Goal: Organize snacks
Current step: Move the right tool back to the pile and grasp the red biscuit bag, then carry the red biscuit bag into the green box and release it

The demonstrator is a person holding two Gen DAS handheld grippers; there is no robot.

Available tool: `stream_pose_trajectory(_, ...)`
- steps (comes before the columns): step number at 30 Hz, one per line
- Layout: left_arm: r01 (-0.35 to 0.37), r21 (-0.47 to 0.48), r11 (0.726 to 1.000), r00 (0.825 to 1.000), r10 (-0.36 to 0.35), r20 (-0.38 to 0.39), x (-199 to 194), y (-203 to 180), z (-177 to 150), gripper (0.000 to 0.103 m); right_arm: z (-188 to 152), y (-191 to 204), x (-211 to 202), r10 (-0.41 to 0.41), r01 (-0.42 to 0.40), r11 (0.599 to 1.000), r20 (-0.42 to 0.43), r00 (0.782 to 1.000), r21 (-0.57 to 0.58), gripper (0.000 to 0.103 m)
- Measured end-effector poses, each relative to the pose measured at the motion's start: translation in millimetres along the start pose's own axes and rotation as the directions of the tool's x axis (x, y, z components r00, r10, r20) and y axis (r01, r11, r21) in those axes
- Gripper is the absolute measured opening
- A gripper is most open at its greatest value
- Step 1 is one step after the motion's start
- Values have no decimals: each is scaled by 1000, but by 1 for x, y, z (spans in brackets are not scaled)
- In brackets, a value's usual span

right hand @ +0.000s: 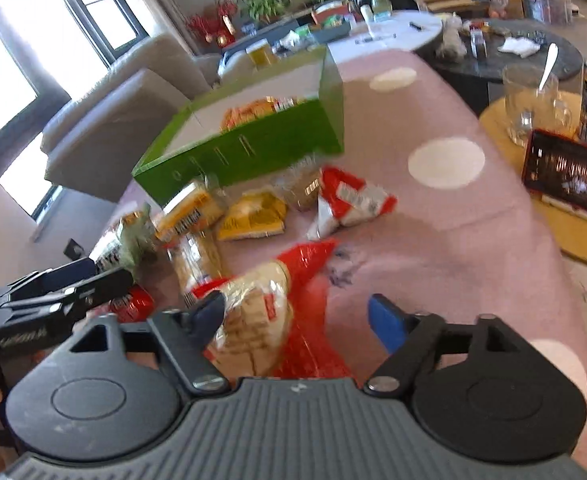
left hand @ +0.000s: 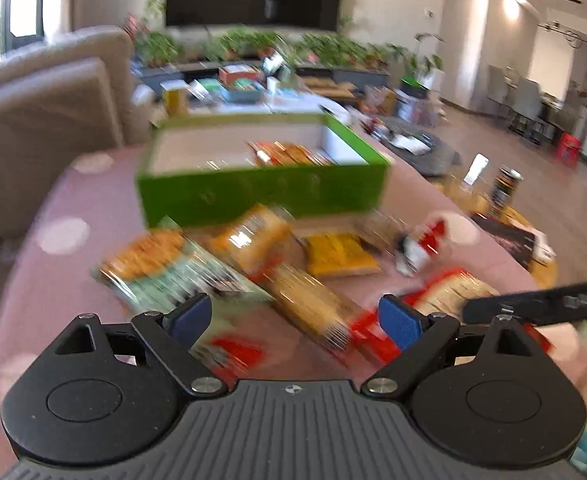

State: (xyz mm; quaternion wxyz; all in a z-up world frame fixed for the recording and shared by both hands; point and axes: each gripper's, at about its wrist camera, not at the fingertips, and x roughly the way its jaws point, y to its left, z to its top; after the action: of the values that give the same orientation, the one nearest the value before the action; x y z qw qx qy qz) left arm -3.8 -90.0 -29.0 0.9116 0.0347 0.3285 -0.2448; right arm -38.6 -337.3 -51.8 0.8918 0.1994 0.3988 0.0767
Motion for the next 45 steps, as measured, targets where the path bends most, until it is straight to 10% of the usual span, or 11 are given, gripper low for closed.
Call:
stream_pose_trajectory(8, 172, 45, 984, 980, -166, -110, 10, -35, -21, 89, -13, 2, 6, 63, -61, 997, -53, 997, 49, 62)
stream_pose_trajectory(25, 174, 33, 984, 974, -167, -152, 27, -43, -19, 91, -9, 13, 3, 34, -34, 999, -72, 997, 1, 69)
stream_pose_trajectory(32, 263, -5, 965, 943, -258, -209, 48, -53, -23, 92, -15, 20, 14, 55, -57, 998, -113, 992, -10, 73)
stream_pose_trajectory(45, 254, 54, 966, 964, -248, -95, 24, -61, -9, 81, -4, 36, 0, 113, -114, 994, -49, 992, -4, 60)
